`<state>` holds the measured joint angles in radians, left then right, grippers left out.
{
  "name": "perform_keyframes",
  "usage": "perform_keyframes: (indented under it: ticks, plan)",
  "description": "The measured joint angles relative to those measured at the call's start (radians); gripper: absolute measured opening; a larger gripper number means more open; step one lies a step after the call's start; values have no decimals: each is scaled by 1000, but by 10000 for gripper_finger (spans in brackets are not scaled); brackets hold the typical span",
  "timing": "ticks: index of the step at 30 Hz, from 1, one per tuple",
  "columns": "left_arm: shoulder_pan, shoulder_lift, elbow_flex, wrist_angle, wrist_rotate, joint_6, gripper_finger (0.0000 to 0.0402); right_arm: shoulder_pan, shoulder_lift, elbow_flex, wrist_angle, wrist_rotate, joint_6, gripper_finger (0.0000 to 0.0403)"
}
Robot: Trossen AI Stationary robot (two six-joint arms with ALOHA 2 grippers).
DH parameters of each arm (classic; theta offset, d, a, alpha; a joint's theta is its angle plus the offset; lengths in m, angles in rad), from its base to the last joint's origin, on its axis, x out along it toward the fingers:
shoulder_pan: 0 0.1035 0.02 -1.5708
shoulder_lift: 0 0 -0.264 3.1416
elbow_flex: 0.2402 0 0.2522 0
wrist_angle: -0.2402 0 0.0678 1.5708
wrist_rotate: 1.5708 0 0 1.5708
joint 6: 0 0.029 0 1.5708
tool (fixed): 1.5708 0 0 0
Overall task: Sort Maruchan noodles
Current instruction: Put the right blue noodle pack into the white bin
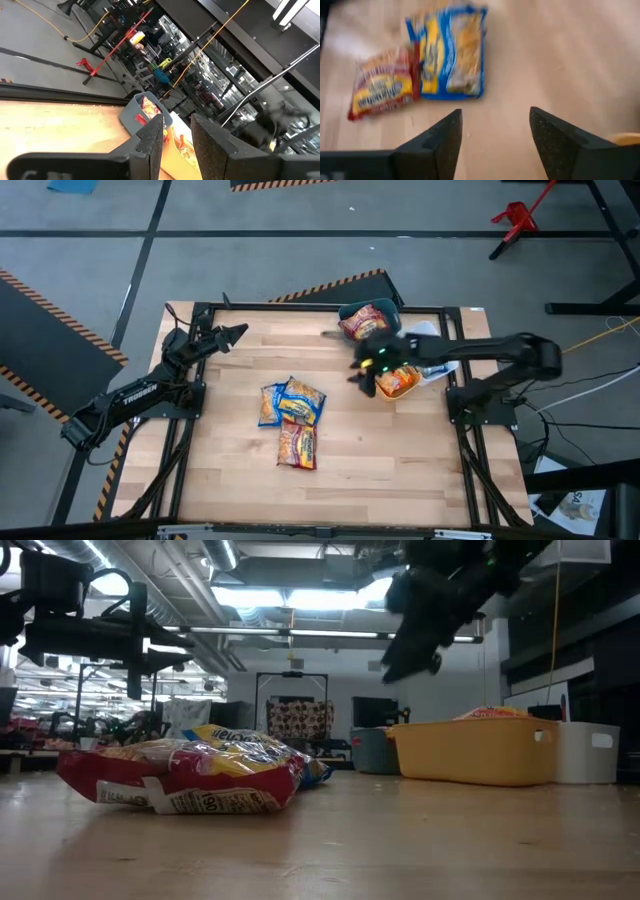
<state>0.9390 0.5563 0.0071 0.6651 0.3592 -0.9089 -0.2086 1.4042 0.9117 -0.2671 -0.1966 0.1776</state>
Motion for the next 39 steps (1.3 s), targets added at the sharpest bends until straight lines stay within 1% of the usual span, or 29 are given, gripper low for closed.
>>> perform_keyframes:
  ticks: [3,7,10,12,14,18,22,26,29,33,36,39]
  plan:
    - [0,0,0,0,1,1,95,36,107,40,-2,-15,-11,246]
    - [0,0,0,0,2,3,95,78,231,125,0,10,-82,308]
    - [0,0,0,0,8,3,95,88,319,205,-21,11,-134,351]
    - [0,0,0,0,20,3,95,86,378,263,-49,9,-162,370]
    - [0,0,0,-1,32,3,95,85,440,322,-84,8,-190,380]
    - [0,0,0,-3,50,3,95,84,542,421,-166,10,-254,385]
    - [0,0,0,-8,55,3,95,85,613,477,-209,-16,-266,385]
    - [-3,0,0,-22,52,3,95,85,644,493,-205,-56,-267,385]
    - [-3,0,0,-35,51,3,95,85,657,494,-206,-57,-283,385]
    - [-3,0,0,-48,51,4,95,85,676,494,-188,-32,-294,385]
    - [-3,0,0,-48,51,4,95,85,693,494,-170,-17,-290,368]
    - [-3,0,0,-48,52,4,95,89,706,497,-165,-10,-290,332]
